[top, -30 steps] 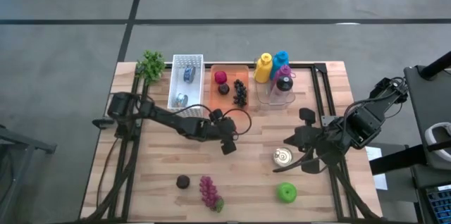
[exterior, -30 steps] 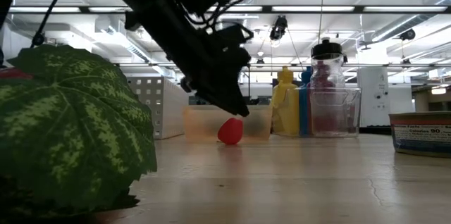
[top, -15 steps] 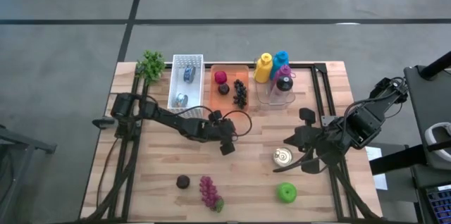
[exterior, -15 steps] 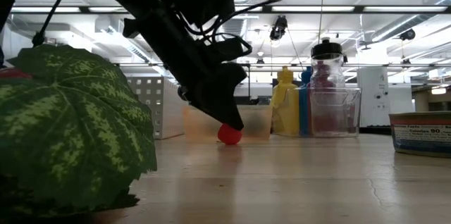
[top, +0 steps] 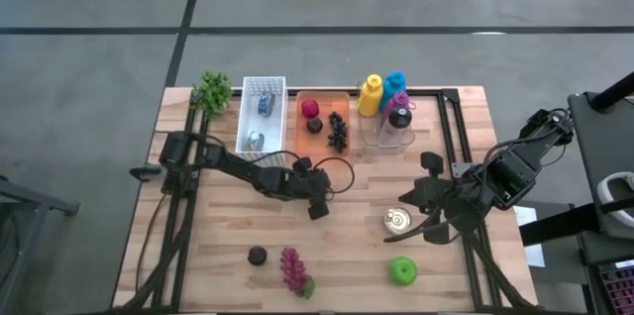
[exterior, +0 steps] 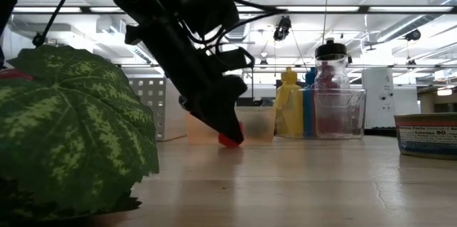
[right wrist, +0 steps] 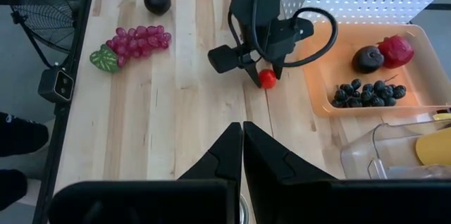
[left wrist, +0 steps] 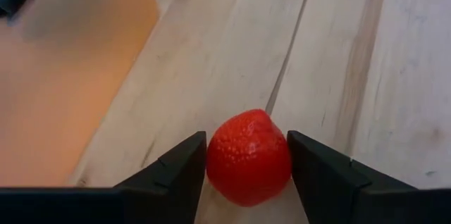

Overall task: Pick & Place Food Item
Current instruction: Put the strawberry into the orange bin

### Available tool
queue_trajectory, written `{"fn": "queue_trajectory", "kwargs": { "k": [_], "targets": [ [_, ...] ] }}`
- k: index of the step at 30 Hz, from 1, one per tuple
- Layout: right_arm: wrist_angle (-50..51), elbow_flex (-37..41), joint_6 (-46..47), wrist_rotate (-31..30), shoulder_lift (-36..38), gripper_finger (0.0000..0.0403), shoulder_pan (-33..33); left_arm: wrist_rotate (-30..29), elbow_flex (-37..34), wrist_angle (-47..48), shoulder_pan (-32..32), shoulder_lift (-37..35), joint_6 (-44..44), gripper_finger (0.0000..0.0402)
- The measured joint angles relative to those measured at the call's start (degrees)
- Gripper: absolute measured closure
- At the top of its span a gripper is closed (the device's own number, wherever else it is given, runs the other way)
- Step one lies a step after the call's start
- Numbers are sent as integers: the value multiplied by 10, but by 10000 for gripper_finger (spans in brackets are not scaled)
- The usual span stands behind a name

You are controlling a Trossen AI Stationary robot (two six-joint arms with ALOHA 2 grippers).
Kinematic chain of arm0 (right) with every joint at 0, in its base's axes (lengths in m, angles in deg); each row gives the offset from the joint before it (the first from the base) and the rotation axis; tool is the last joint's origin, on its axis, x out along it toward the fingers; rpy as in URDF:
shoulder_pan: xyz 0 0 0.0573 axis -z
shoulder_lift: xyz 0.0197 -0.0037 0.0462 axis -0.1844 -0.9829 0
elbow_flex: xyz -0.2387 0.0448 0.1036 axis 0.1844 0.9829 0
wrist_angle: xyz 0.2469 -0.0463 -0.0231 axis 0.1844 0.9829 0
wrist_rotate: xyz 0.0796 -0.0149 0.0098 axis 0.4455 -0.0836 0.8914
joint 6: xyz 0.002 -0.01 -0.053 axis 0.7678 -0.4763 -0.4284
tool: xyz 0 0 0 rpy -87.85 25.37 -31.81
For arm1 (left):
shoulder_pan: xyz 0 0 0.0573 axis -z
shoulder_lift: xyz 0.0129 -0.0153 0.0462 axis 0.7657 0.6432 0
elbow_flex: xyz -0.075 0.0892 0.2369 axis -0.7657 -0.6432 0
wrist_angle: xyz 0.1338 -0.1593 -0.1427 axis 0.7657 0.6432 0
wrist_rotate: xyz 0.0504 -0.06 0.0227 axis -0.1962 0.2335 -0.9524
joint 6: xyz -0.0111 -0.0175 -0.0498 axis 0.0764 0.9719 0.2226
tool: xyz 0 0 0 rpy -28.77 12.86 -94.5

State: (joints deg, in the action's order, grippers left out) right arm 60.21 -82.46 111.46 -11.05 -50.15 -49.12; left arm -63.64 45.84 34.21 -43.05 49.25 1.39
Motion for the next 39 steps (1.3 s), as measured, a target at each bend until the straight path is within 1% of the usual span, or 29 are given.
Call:
{"fn": "queue_trajectory", "kwargs": {
  "k": [9, 20, 23, 28, 29, 34, 39],
  "targets": [
    [0, 0, 0, 1, 0, 394, 0, 0, 0, 1, 0, 9, 0, 207],
    [0, 0, 0, 1, 0, 394, 0, 2, 0, 3, 0, 9, 4, 186],
    [0, 0, 0, 1, 0, 394, 0, 2, 0, 3, 0, 9, 2, 195],
    [0, 0, 0, 1, 0, 394, 0, 3, 0, 3, 0, 8, 0, 236],
    [0, 0, 0, 1, 0, 394, 0, 3, 0, 3, 0, 8, 0, 239],
    [-1, 0, 0, 1, 0, 394, 0, 3, 0, 3, 0, 8, 0, 238],
    [-1, 0, 0, 1, 0, 394, 0, 4, 1, 5, 0, 5, 0, 227]
  ]
}}
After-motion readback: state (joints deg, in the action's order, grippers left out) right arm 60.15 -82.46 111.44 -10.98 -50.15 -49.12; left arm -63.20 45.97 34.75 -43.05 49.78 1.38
